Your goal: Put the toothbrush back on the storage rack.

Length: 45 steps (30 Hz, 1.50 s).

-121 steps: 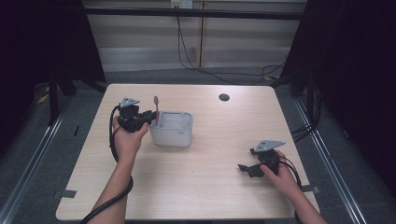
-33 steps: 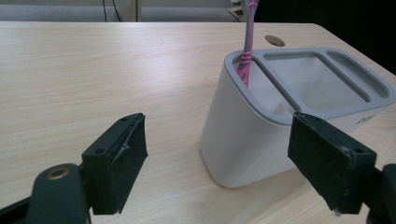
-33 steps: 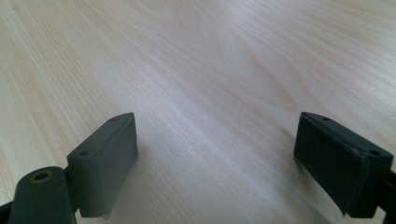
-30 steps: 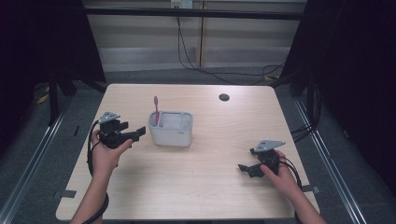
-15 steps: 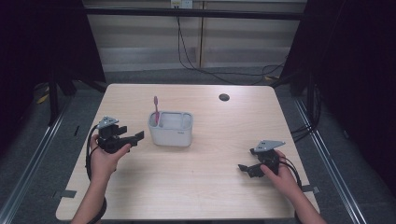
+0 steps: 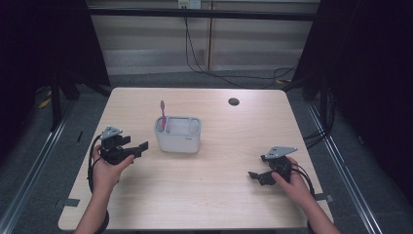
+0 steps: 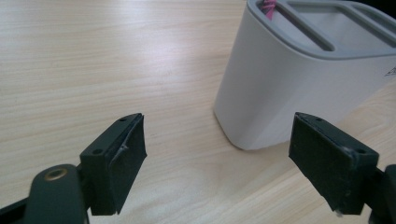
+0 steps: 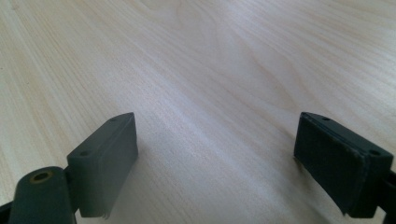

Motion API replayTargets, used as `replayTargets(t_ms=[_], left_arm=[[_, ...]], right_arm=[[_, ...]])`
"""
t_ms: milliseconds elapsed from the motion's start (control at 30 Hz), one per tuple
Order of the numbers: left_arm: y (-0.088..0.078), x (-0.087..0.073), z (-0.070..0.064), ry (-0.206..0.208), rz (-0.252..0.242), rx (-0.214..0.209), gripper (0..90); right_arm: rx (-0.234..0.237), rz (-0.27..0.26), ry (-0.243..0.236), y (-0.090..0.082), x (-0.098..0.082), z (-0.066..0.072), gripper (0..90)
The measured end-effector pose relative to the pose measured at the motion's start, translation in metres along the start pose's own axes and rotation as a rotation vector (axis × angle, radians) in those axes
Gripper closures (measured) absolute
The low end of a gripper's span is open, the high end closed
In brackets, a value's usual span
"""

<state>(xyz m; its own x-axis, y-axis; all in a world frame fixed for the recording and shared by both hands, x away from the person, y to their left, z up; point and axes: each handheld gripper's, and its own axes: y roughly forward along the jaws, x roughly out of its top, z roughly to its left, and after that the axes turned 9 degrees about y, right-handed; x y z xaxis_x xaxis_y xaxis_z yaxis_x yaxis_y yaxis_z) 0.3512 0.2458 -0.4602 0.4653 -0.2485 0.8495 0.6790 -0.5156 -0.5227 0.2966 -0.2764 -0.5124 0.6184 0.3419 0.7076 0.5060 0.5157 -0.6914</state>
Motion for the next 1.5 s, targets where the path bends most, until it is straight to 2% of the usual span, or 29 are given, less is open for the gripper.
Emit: replayTargets(t_ms=[533,567,667,833,1133,1367,1467,1500], left_arm=[[0.004,-0.016,0.002,0.015,0.017,-0.004,18.6],[0.004,-0.017,0.002,0.033,0.029,-0.002,18.6],[0.004,-0.020,0.002,0.025,0.030,0.003,18.6],[0.004,-0.023,0.003,0.045,0.049,-0.002,18.6],[0.004,-0.032,0.004,0.043,0.079,0.012,18.6],[0.004,-0.039,0.009,0.071,0.106,0.031,18.6],[0.004,-0.040,0.009,0.061,0.107,0.033,18.6],[0.005,-0.041,0.010,0.071,0.117,0.036,18.6]], right_arm=[[0.000,0.000,0.000,0.000,0.000,0.000,12.7],[0.000,0.000,0.000,0.000,0.000,0.000,12.7],[0.000,0.000,0.000,0.000,0.000,0.000,12.7],[0.000,0.000,0.000,0.000,0.000,0.000,12.6],[0.000,0.000,0.000,0.000,0.000,0.000,12.7],[0.000,0.000,-0.001,0.000,0.000,0.000,12.7],[0.000,0.000,0.000,0.000,0.000,0.000,12.7],[0.000,0.000,0.000,0.000,0.000,0.000,12.6]])
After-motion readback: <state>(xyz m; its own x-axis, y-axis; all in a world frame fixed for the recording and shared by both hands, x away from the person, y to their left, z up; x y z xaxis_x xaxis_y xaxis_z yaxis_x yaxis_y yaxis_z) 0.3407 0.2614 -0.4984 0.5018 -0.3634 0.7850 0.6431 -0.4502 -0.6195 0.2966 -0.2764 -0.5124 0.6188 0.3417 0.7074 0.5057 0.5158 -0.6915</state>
